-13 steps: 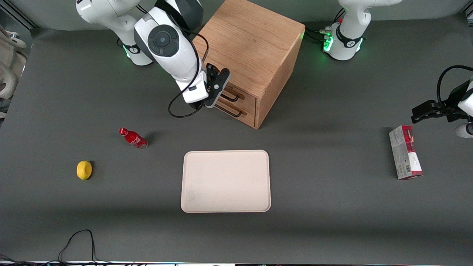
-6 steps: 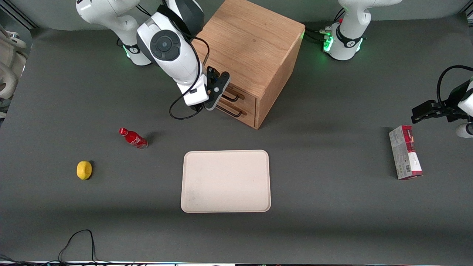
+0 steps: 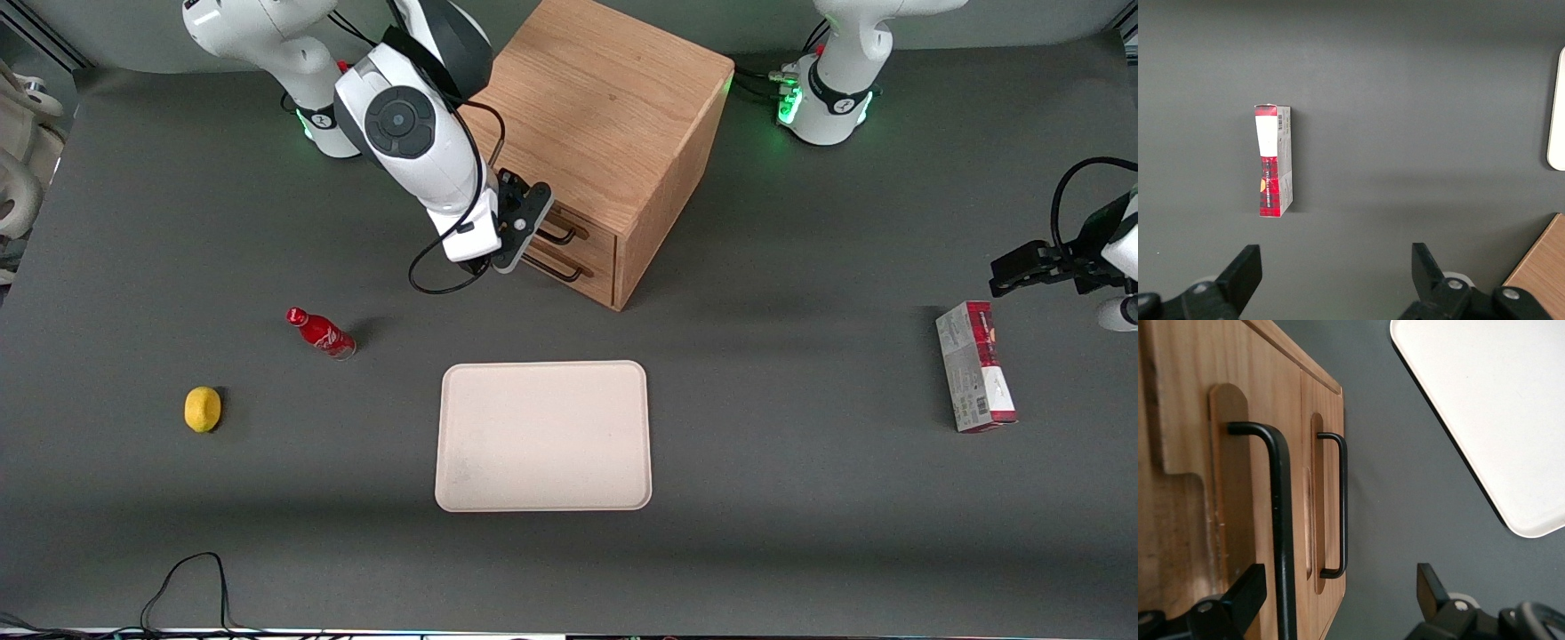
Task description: Open upper drawer
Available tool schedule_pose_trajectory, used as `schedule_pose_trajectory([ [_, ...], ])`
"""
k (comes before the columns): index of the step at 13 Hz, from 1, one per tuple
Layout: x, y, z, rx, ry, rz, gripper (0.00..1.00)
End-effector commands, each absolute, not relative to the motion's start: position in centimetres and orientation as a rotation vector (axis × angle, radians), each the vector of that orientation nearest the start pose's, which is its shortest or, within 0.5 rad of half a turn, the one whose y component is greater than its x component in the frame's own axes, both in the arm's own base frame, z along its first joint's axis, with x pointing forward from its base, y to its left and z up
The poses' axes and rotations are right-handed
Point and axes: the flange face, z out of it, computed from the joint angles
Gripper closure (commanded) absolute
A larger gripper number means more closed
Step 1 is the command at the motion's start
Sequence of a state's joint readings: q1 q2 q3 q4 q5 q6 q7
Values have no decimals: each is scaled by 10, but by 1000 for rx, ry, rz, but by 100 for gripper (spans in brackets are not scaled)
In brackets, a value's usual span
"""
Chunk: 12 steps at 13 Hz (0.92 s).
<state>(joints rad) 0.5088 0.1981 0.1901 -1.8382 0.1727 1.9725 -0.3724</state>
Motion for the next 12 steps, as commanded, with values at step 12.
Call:
schedule_pose_trajectory([
  [12,501,368,397,-2658,-1401,68,0],
])
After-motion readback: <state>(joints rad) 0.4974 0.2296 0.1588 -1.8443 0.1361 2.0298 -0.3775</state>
